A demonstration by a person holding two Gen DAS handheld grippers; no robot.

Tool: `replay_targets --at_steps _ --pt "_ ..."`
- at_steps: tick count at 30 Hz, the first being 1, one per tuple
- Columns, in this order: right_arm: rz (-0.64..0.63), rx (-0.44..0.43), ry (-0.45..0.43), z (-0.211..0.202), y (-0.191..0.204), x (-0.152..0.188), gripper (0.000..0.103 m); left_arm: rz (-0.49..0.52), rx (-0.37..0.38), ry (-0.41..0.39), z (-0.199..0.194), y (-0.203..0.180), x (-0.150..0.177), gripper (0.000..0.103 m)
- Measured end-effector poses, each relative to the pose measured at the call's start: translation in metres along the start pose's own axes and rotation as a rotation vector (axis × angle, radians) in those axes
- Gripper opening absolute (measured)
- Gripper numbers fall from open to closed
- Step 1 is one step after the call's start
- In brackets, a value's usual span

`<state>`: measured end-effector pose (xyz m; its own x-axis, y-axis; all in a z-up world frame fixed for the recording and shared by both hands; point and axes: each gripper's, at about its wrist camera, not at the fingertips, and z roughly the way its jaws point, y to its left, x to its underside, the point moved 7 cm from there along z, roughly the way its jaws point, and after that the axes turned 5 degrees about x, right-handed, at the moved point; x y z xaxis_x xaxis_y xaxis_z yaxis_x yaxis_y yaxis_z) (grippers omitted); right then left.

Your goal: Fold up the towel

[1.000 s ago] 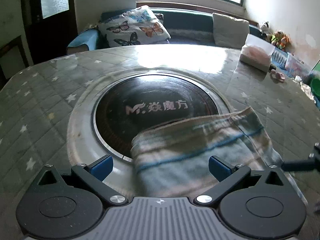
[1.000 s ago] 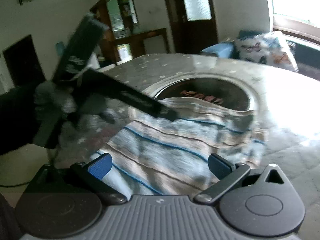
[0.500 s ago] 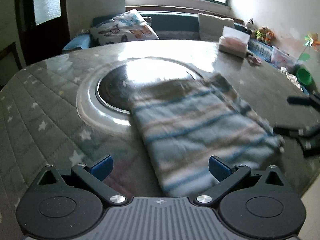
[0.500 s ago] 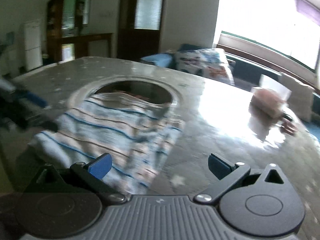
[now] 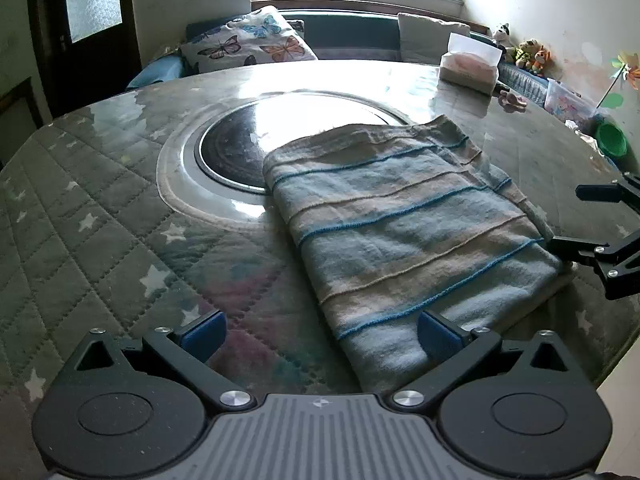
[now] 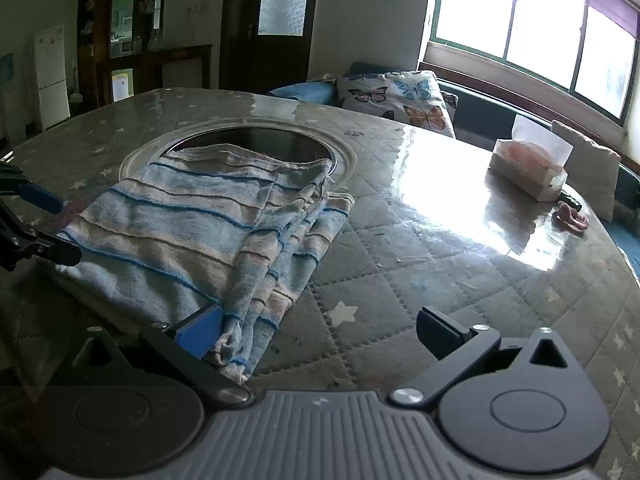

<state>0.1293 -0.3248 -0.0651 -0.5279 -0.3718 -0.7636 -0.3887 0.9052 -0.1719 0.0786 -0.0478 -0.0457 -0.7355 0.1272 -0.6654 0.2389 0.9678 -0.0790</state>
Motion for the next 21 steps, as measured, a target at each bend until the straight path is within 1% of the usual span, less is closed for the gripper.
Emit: replay_targets --at_steps 2,5,8,10,13,18,21 --pt "-0.021 0.02 -0.032 -0.005 0.002 -0.008 0.103 0.004 -0.009 -0.018 -0.004 0.0 -0.004 0.103" --pt "-0.035 0.009 -0.072 -0.009 0.008 -0.021 0.103 -0.013 -0.015 -0.037 -0.007 0.002 -0.01 0.103" --pt "-0.05 -0.007 -0.085 -0.003 0.015 -0.028 0.103 -0.019 -0.034 -0.03 -0.003 0.005 -0.009 0.103" --pt "-0.06 -0.009 -0.077 0.003 0.02 -0.028 0.103 -0.024 -0.041 -0.011 0.001 0.007 -0.005 0.103" --pt "-0.084 -0.008 -0.028 0.017 0.024 -0.019 0.103 -0.033 -0.033 0.008 0.006 0.011 0.001 0.103" --pt "-0.063 -0.038 -0.014 0.019 0.02 -0.017 0.103 -0.033 -0.021 0.016 0.006 0.012 -0.001 0.103" --pt "-0.052 -0.038 -0.034 0.015 0.016 -0.027 0.103 -0.021 -0.031 -0.01 0.002 0.011 -0.01 0.103"
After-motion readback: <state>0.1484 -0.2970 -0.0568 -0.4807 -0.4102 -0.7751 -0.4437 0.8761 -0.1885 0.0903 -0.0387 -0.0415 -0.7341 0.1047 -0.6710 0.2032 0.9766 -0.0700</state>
